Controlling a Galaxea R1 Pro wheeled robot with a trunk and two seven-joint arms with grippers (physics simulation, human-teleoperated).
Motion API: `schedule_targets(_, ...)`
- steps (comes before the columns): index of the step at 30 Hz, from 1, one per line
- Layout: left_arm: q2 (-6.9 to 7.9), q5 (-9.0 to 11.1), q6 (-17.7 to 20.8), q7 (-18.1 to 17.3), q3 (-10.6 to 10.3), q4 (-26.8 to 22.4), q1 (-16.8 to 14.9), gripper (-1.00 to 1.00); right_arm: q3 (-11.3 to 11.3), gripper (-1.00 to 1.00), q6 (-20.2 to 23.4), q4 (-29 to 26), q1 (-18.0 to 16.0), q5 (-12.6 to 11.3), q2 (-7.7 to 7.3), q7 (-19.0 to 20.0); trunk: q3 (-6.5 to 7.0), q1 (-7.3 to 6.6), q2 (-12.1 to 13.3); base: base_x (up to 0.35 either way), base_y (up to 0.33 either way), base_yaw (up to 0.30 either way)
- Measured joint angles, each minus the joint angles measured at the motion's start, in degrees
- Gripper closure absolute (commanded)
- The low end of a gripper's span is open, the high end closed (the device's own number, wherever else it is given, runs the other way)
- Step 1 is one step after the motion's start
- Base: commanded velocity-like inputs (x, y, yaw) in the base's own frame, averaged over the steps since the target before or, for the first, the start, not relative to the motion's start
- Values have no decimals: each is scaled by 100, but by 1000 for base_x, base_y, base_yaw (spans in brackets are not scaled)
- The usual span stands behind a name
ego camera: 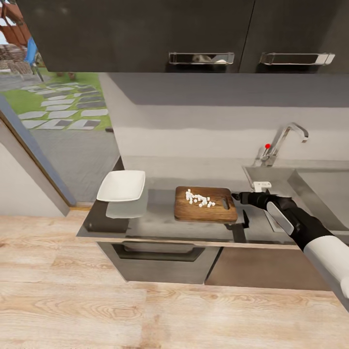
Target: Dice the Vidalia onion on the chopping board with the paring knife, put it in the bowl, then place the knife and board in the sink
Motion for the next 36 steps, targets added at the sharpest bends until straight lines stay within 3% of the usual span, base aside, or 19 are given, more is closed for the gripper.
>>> schedule_targets(17, 0, 8, 0, 3, -2, 0, 0, -100, -6, -100, 0, 0, 5, 0, 0, 0, -6, 0, 0, 0, 0, 1)
schedule_targets(36, 0, 8, 0, 4, -2, 5, 0, -100, -7, -100, 0, -2, 2, 0, 0, 0, -112, 0, 0, 0, 0, 0)
